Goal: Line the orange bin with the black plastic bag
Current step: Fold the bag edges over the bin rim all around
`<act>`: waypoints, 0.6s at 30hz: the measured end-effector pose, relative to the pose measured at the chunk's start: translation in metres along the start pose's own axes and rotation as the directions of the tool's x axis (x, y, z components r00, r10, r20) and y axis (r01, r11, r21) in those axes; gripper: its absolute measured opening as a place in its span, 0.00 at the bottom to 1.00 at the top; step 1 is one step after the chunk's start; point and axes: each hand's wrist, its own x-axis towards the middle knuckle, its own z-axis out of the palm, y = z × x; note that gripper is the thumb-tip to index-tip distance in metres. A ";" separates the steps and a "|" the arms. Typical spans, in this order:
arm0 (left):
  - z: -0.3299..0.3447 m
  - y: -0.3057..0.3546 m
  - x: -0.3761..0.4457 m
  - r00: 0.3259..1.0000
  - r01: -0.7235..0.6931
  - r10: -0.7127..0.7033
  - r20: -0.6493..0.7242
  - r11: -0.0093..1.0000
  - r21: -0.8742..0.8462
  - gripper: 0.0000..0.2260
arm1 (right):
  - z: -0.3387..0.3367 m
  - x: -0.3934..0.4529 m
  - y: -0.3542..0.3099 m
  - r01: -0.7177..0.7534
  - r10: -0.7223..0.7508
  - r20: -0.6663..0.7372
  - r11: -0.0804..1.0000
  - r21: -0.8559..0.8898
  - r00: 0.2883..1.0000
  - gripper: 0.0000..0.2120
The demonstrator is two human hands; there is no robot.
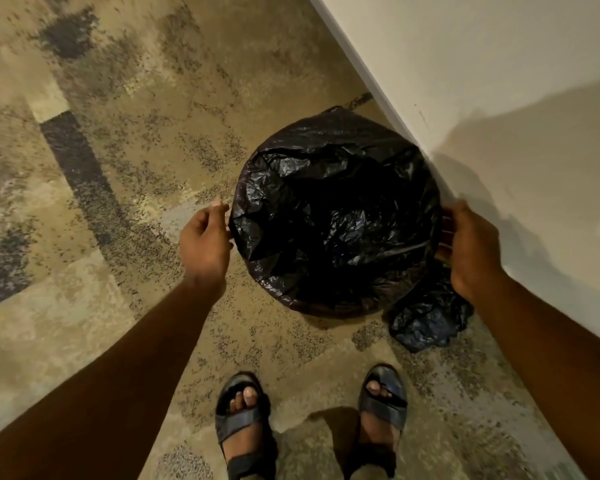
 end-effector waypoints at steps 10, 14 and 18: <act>-0.016 -0.002 -0.016 0.966 -0.032 0.011 0.258 0.996 0.080 0.09 | -0.011 -0.023 0.018 -0.050 0.059 0.119 0.996 -0.080 0.991 0.18; -0.010 0.003 -0.019 0.966 -0.044 0.019 0.258 0.995 0.092 0.08 | -0.012 -0.027 0.026 -0.054 0.071 0.128 0.990 -0.133 0.989 0.21; -0.002 0.017 -0.017 0.968 -0.077 0.047 0.248 0.991 0.114 0.07 | -0.014 -0.025 0.016 -0.061 0.076 0.101 0.987 -0.147 0.992 0.26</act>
